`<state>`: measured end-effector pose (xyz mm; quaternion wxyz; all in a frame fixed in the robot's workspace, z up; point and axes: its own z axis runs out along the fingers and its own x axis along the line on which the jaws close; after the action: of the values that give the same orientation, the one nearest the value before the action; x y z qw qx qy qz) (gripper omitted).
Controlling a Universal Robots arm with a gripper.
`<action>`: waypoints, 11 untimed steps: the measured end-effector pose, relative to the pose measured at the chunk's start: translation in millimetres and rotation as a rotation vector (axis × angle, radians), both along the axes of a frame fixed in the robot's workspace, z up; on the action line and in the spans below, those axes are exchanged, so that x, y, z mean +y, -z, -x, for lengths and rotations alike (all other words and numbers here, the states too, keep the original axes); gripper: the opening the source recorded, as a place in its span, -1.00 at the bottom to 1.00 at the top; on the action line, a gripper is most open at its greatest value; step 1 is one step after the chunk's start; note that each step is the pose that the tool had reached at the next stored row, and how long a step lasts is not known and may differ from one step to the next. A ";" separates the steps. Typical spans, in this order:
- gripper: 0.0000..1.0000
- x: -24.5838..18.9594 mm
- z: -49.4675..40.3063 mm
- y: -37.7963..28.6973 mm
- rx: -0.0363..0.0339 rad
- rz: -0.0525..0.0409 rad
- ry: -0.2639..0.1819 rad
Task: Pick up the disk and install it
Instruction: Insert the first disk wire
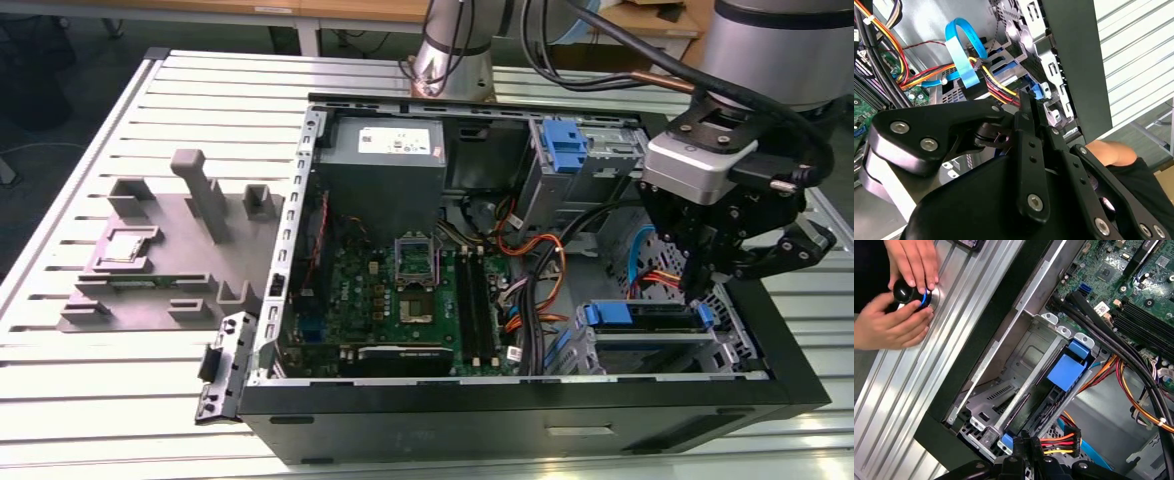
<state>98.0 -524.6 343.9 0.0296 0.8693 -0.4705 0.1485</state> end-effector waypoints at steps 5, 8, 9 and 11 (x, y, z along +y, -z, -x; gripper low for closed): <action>-0.66 0.0 -1.2 0.3 0.0000 0.0000 0.043; -0.66 0.1 -1.3 0.9 0.0000 -0.0001 0.071; -0.66 0.1 -1.2 1.3 0.0000 -0.0003 0.080; -0.66 0.1 -1.2 2.0 0.0000 -0.0004 0.097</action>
<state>99.2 -524.5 341.9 0.0366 0.8454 -0.5122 0.1468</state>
